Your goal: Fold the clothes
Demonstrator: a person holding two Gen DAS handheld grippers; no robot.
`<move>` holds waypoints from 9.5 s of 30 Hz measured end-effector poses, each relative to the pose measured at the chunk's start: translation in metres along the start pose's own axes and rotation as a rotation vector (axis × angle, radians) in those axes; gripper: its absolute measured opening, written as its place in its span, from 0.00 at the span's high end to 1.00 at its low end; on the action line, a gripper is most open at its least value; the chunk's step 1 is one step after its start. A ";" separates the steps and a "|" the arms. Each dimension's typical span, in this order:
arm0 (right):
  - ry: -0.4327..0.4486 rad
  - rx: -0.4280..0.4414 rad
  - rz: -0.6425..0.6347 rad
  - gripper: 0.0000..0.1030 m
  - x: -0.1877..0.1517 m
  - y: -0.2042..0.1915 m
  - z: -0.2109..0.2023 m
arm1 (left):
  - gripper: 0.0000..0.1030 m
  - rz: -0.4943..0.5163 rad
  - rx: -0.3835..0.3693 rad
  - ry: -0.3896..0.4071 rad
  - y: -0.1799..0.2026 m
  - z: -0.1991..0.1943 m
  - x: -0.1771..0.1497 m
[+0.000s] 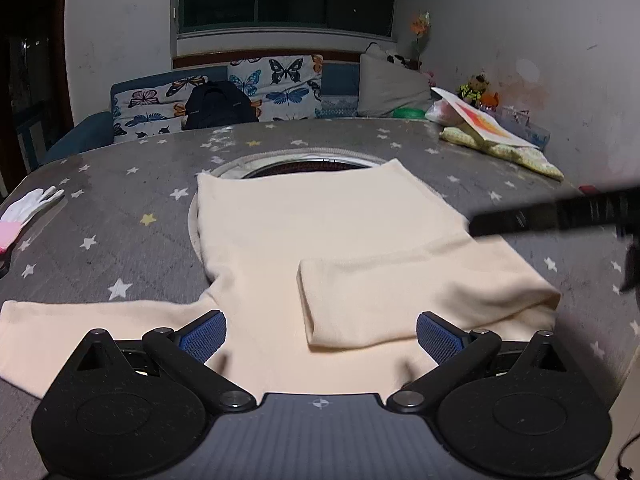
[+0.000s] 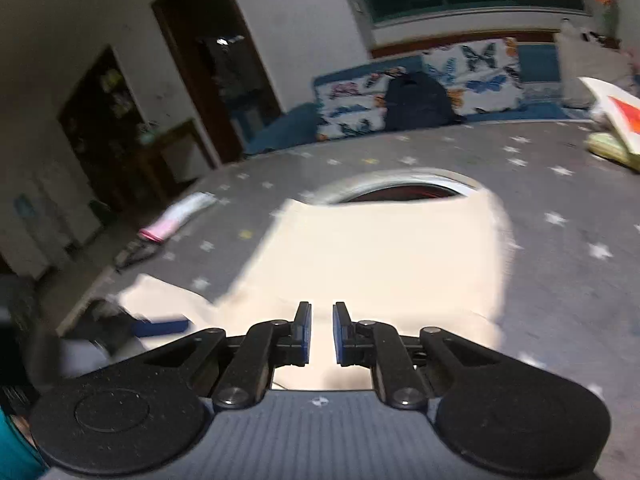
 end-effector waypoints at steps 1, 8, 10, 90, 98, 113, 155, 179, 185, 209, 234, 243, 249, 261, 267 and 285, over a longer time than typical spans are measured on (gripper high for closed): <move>-0.006 -0.023 0.008 0.89 -0.004 0.009 -0.001 | 0.00 0.003 -0.006 0.005 0.001 0.001 0.002; -0.068 -0.130 0.036 0.89 -0.030 0.053 0.001 | 0.04 0.032 -0.048 0.036 0.012 0.009 0.015; -0.063 -0.131 0.041 0.89 -0.028 0.057 -0.003 | 0.06 0.046 -0.050 0.044 0.014 0.013 0.018; 0.095 -0.315 -0.241 0.28 -0.062 0.045 -0.015 | 0.90 0.097 -0.192 0.274 0.048 -0.044 0.129; 0.100 -0.433 -0.208 0.28 -0.064 0.069 -0.028 | 0.90 0.054 -0.160 0.223 0.025 -0.045 0.098; 0.044 -0.359 -0.272 0.30 -0.071 0.067 -0.060 | 0.80 0.061 -0.065 -0.042 0.003 -0.001 0.001; 0.034 -0.235 -0.176 0.80 -0.016 0.060 0.032 | 0.87 0.071 0.054 0.032 -0.009 0.034 0.019; 0.004 -0.124 -0.314 0.49 -0.029 -0.001 0.041 | 0.59 0.008 0.051 0.020 -0.012 0.006 -0.009; -0.002 -0.046 -0.338 0.49 -0.021 -0.035 0.066 | 0.36 -0.095 0.161 0.037 -0.047 -0.018 -0.023; 0.007 0.012 -0.376 0.46 -0.030 -0.065 0.050 | 0.50 -0.529 0.611 0.024 -0.223 -0.048 -0.073; 0.122 -0.043 -0.222 0.46 -0.020 -0.018 -0.003 | 0.91 -0.356 -0.070 0.240 -0.051 -0.057 0.050; 0.148 -0.088 -0.064 0.46 -0.019 0.029 -0.024 | 0.86 -0.264 -0.296 0.172 0.027 -0.010 0.059; 0.138 -0.109 -0.019 0.46 -0.023 0.045 -0.024 | 0.59 -0.110 -0.270 0.095 0.046 -0.002 0.031; 0.035 -0.040 -0.049 0.51 -0.034 0.024 0.015 | 0.47 -0.040 0.068 0.084 -0.022 -0.041 -0.031; -0.009 -0.050 -0.074 0.58 -0.041 0.020 0.030 | 0.47 -0.036 0.098 0.055 -0.036 -0.042 -0.049; -0.034 -0.083 -0.138 0.82 -0.039 0.011 0.033 | 0.60 -0.026 0.025 0.068 -0.038 -0.037 -0.060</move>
Point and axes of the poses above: each gripper's, at about its wrist camera, not at the fingertips, and z roughly the way its jaws point, y to its right, x to its top, the point moved 4 cm from there along z, roughly the way its jaws point, and after that the axes turned 5 degrees about z, right-handed, at the moved point
